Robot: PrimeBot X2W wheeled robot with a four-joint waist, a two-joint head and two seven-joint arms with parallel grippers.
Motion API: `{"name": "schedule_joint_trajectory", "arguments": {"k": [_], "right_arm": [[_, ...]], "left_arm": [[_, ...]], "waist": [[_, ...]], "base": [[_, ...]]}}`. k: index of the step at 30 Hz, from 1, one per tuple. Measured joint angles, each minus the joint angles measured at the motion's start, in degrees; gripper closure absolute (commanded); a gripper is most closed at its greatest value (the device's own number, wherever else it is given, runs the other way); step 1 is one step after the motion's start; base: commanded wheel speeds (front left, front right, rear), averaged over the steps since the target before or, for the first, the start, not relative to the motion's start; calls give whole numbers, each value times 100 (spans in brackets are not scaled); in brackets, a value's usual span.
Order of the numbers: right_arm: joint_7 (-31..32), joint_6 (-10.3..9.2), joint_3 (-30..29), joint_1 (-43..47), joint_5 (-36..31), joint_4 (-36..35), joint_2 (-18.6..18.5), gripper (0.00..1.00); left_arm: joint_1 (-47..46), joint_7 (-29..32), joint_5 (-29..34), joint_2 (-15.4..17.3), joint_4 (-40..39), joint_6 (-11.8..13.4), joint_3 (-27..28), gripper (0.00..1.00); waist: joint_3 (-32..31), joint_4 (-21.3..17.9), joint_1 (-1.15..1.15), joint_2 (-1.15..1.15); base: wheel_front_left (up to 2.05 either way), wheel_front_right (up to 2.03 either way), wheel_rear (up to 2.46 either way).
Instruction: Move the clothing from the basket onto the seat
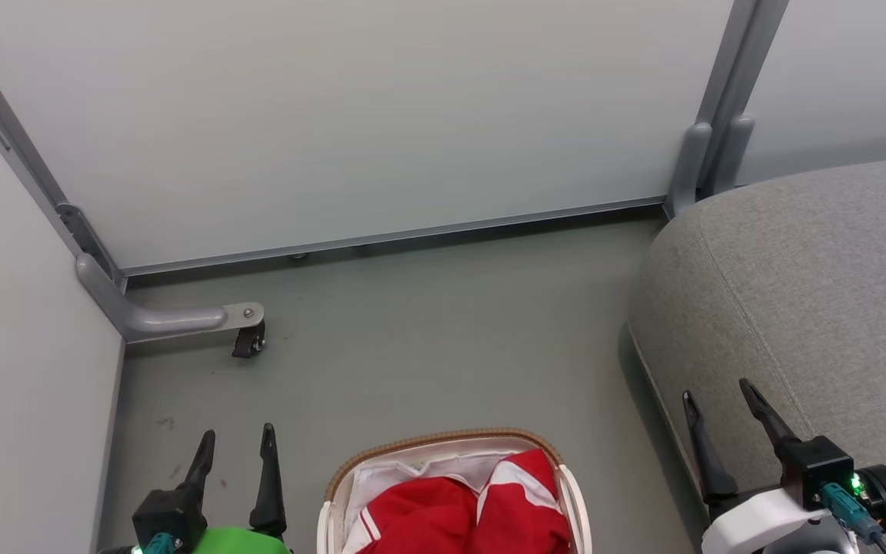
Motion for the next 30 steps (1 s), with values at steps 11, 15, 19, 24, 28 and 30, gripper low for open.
{"name": "schedule_joint_trajectory", "arguments": {"k": [11,15,19,24,28,30], "right_arm": [[0,0,10,-3,3,-45,-1,0],[0,1,5,-41,3,-81,-2,0],[-1,1,8,-225,-1,-138,-2,0],[-5,1,56,-533,4,-211,-4,0],[-8,2,102,-826,31,-303,-5,0],[-8,2,138,-956,34,-338,-7,0]], "left_arm": [[-3,-1,18,1,-38,-3,-87,0],[-55,-9,109,2,73,-52,-189,0],[-360,-10,259,3,322,-103,-349,0],[-793,-9,456,7,1054,-192,-563,0],[-1350,-10,716,22,1881,-283,-826,0],[-1671,33,786,32,2493,-342,-1021,0]], "waist": [[113,-35,0,0],[245,-82,0,0],[484,-131,0,0],[878,-219,0,0],[1268,-314,0,0],[1491,-366,0,0]], "base": [[0,0,0],[0,0,0],[0,0,0],[0,0,0],[0,0,0],[0,0,0]]}}
